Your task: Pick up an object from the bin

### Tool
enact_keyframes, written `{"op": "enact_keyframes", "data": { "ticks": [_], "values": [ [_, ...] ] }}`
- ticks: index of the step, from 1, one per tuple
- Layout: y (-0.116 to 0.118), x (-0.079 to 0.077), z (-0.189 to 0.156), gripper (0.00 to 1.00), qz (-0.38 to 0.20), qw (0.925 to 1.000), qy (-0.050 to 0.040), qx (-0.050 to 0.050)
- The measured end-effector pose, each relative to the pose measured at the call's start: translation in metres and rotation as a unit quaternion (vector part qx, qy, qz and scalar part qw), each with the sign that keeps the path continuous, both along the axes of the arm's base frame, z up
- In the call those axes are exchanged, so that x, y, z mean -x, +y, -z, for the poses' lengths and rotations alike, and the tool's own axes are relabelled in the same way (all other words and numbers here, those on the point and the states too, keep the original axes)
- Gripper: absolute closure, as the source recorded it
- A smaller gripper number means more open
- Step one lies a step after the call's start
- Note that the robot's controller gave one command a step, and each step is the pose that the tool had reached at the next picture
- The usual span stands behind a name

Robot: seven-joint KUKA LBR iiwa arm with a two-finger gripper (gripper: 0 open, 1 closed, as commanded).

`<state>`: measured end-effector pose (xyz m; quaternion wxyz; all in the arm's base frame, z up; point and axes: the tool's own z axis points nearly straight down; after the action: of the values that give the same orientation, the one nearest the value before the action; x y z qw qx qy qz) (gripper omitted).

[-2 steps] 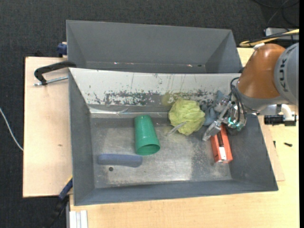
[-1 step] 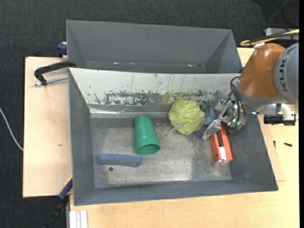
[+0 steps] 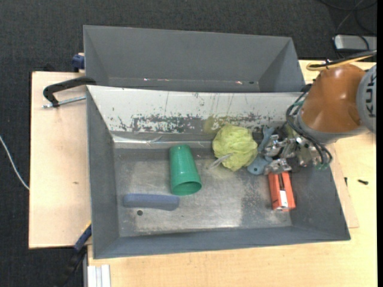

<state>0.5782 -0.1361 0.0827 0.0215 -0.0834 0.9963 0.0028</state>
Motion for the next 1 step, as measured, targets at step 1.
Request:
{"op": "enact_keyframes", "data": {
  "ticks": [1],
  "values": [
    [0.0000,0.0001,0.0001,1.00,0.000,1.0000,0.0002,0.000]
  ]
}}
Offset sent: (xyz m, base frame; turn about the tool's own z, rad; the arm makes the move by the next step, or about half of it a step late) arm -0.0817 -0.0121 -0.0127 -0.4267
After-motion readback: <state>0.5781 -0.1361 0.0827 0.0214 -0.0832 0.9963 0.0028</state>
